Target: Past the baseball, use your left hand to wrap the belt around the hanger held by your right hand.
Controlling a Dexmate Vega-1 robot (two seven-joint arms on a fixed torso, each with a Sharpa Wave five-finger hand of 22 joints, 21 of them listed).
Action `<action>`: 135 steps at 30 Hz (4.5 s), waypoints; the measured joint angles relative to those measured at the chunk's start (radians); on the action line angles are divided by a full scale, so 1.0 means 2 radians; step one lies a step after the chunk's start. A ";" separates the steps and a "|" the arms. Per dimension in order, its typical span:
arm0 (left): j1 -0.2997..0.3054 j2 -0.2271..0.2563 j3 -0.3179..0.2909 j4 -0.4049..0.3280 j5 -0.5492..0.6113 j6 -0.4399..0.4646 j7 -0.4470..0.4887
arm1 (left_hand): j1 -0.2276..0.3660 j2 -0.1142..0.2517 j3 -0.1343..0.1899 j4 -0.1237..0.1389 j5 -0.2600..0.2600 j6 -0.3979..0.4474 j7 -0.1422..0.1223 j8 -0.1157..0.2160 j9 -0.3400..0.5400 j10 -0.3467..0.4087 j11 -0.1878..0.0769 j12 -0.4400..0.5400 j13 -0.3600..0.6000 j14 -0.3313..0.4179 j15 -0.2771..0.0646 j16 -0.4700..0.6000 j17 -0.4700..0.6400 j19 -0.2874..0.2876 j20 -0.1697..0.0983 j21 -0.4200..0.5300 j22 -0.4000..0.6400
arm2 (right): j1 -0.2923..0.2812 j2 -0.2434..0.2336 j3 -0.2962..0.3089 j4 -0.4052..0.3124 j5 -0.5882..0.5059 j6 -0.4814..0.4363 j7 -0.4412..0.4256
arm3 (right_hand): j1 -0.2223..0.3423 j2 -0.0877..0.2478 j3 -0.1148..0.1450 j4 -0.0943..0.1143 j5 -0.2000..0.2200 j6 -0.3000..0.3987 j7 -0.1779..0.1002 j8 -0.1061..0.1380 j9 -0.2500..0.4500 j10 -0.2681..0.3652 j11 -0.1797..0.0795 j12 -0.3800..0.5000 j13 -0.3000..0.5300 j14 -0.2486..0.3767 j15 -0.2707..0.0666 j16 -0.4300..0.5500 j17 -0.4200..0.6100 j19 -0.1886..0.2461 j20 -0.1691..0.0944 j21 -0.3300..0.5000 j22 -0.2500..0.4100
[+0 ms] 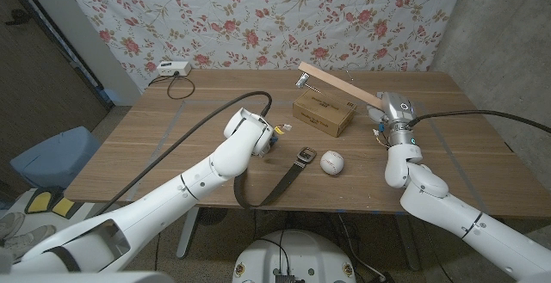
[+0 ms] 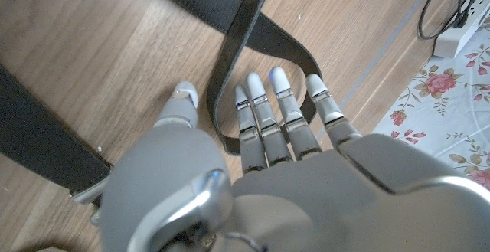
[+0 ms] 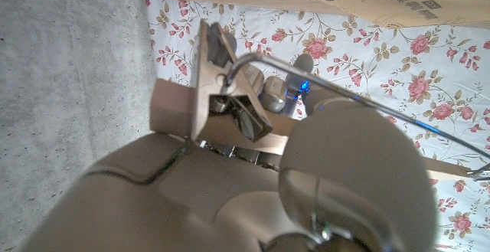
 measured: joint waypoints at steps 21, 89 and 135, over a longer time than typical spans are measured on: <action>0.016 -0.011 -0.006 0.041 0.018 -0.010 0.032 | 0.118 0.069 0.037 -0.014 -0.006 0.147 0.013 0.040 0.018 0.111 -0.008 0.077 0.046 0.105 -0.008 0.083 0.045 0.071 -0.008 0.061 0.009 | -0.002 -0.003 0.004 0.007 0.003 0.010 0.005 | -0.003 -0.003 0.004 0.001 0.000 0.000 0.000 0.004 -0.006 0.000 0.000 0.018 -0.002 0.000 0.000 0.001 0.000 -0.004 0.001 0.004 -0.002; -0.056 0.092 -0.094 -0.068 -0.568 -0.028 0.416 | 0.132 0.080 0.040 0.044 0.066 0.091 -0.004 0.132 0.139 0.117 -0.008 0.135 0.178 0.195 -0.033 0.065 0.118 0.117 -0.046 0.203 0.015 | 0.055 0.059 -0.039 0.083 -0.056 0.050 -0.074 | -0.007 0.002 0.006 0.003 0.000 -0.011 0.000 0.020 -0.012 -0.019 -0.004 0.054 -0.002 -0.011 0.005 0.003 0.001 -0.013 0.001 0.004 -0.004; -0.253 -0.013 -0.019 -0.015 -0.424 0.017 0.418 | 0.134 0.078 0.037 0.047 0.082 0.087 -0.006 0.143 0.140 0.119 -0.007 0.122 0.180 0.213 -0.038 0.034 0.132 0.119 -0.057 0.229 -0.001 | 0.054 0.096 -0.008 0.201 -0.106 0.252 -0.238 | -0.013 -0.001 0.005 0.003 0.002 -0.025 -0.008 0.026 -0.015 -0.039 -0.010 0.061 -0.001 -0.023 0.011 0.003 0.059 -0.040 0.005 0.004 -0.003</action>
